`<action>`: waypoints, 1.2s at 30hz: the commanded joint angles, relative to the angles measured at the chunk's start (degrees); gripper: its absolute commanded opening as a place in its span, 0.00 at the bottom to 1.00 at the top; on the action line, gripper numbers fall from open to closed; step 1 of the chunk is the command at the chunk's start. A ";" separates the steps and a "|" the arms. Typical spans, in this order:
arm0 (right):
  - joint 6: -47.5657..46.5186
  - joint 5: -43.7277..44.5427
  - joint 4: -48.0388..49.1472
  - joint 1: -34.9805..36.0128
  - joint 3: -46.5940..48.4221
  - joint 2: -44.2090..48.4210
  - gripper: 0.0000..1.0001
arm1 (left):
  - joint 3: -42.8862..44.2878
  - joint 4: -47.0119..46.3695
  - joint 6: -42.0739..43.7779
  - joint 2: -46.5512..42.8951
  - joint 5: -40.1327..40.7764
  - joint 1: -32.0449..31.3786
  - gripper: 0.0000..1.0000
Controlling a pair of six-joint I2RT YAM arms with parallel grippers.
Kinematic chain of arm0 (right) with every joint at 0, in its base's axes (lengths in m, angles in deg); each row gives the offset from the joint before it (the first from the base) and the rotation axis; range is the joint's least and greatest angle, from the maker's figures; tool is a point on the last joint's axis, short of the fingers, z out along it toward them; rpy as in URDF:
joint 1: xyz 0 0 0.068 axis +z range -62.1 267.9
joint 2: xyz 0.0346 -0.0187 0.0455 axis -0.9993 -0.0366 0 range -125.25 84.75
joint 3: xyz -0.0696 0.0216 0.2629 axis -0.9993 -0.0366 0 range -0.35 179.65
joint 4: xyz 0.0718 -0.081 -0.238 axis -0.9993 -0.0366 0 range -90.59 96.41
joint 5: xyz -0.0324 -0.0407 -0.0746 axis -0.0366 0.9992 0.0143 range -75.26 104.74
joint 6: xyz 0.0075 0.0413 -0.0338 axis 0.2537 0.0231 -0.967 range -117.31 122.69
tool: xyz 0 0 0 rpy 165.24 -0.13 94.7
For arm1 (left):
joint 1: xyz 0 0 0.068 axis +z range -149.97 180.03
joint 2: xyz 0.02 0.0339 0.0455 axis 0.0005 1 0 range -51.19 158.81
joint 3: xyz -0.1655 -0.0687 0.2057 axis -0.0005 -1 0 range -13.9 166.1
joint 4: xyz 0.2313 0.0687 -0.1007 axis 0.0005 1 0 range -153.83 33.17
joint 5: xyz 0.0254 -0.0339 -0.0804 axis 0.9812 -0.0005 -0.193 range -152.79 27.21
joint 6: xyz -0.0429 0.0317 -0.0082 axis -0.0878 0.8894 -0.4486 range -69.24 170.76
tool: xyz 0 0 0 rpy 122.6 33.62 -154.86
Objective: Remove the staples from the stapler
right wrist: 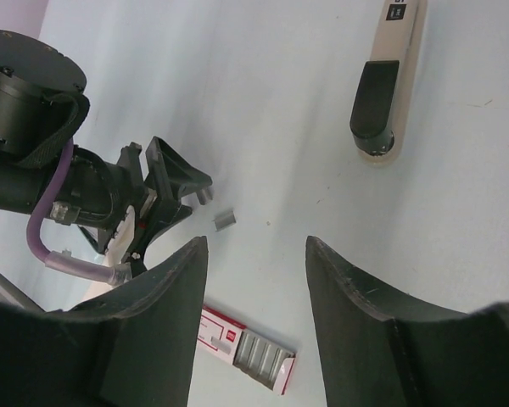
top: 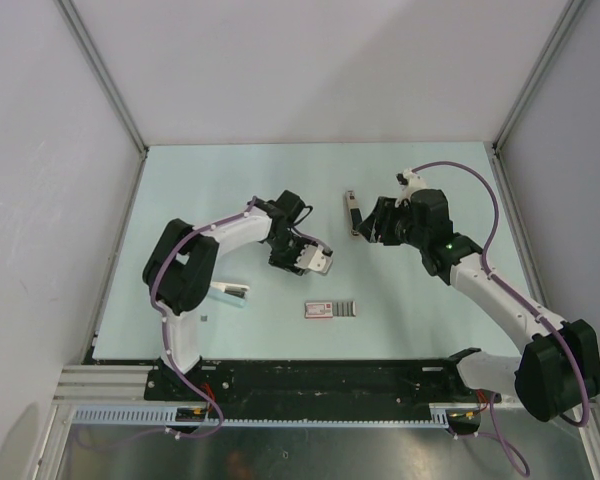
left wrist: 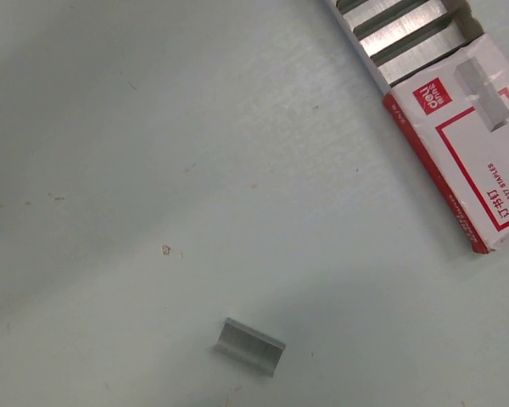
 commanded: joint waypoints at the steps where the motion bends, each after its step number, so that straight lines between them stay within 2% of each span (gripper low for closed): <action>1: 0.26 -1.07 2.56 -0.23 -0.03 -0.11 0.54 | 1.97 2.75 2.60 0.95 0.72 -0.47 0.50; 8: 0.43 -1.50 2.61 -0.22 -0.03 0.38 0.53 | 3.80 4.11 1.42 2.93 1.60 -1.25 0.41; 22: 0.28 -2.83 2.56 -0.26 -0.03 0.34 0.49 | 6.42 6.29 -1.07 5.80 3.02 -3.02 0.40; 26: 0.27 -3.29 2.55 -0.23 -0.03 0.14 0.49 | 6.81 6.60 -1.39 6.18 3.11 -3.54 0.33; 30: 0.24 -3.49 2.40 -0.22 -0.04 0.39 0.48 | 7.78 6.62 -2.16 6.61 2.72 -4.28 0.21; 36: -0.06 -3.46 2.06 -0.38 -0.03 1.32 0.49 | 9.77 6.71 -7.38 7.10 2.77 -4.69 0.11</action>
